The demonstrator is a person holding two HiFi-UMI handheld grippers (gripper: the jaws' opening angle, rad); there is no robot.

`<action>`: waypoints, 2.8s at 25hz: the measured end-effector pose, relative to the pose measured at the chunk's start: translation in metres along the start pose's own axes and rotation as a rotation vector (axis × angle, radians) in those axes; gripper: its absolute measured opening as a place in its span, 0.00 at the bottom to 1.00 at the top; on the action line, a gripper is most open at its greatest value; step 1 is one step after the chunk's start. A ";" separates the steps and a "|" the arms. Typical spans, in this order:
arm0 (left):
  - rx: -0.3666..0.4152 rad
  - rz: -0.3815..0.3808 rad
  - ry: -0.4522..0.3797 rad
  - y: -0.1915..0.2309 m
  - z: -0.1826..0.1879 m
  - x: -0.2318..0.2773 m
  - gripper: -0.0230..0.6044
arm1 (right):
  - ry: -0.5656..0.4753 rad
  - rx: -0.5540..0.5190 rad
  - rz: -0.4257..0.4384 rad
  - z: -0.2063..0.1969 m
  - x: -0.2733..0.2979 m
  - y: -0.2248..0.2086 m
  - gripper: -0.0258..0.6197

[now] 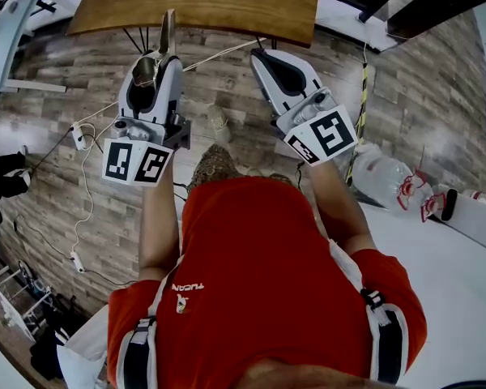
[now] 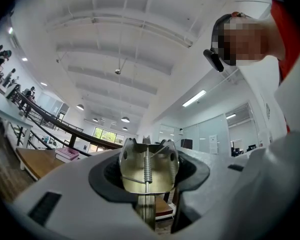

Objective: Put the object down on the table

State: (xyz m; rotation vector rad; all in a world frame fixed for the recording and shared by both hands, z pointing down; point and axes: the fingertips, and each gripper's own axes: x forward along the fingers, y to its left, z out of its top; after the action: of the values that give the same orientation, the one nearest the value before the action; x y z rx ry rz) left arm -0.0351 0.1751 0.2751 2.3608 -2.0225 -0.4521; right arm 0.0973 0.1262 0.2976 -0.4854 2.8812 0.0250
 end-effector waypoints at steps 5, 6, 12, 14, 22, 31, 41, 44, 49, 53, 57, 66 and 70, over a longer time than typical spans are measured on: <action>-0.007 -0.031 0.006 0.045 -0.015 0.055 0.36 | 0.025 -0.024 -0.041 -0.016 0.044 -0.045 0.08; -0.008 -0.037 0.007 0.059 -0.016 0.067 0.36 | 0.031 -0.030 -0.050 -0.019 0.058 -0.054 0.08; -0.023 -0.080 0.036 0.146 -0.020 0.144 0.36 | 0.073 -0.055 -0.091 -0.034 0.153 -0.107 0.08; -0.026 -0.096 0.052 0.172 -0.024 0.169 0.36 | 0.087 -0.059 -0.106 -0.041 0.182 -0.124 0.08; -0.065 -0.159 0.143 0.245 -0.058 0.252 0.36 | 0.162 -0.077 -0.169 -0.070 0.266 -0.183 0.08; -0.092 -0.204 0.269 0.259 -0.119 0.314 0.36 | 0.237 -0.083 -0.235 -0.109 0.285 -0.244 0.08; -0.110 -0.224 0.432 0.255 -0.195 0.364 0.36 | 0.278 -0.044 -0.247 -0.141 0.273 -0.294 0.08; -0.114 -0.229 0.504 0.254 -0.223 0.374 0.36 | 0.290 -0.031 -0.247 -0.147 0.270 -0.303 0.08; -0.110 -0.235 0.627 0.257 -0.265 0.383 0.36 | 0.303 -0.015 -0.250 -0.155 0.270 -0.313 0.08; -0.109 -0.224 0.722 0.264 -0.294 0.386 0.36 | 0.319 -0.003 -0.246 -0.161 0.271 -0.318 0.08; -0.104 -0.211 0.792 0.268 -0.314 0.387 0.36 | 0.332 0.004 -0.245 -0.165 0.271 -0.321 0.08; -0.062 -0.214 0.879 0.265 -0.338 0.388 0.37 | 0.348 0.015 -0.268 -0.170 0.262 -0.322 0.08; -0.048 -0.207 0.882 0.268 -0.342 0.391 0.37 | 0.352 0.016 -0.281 -0.170 0.257 -0.325 0.08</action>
State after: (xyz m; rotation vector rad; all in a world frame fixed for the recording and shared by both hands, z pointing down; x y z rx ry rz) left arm -0.1693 -0.3122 0.5680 2.1507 -1.3430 0.4726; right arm -0.0696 -0.2728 0.4141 -0.9756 3.1131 -0.1422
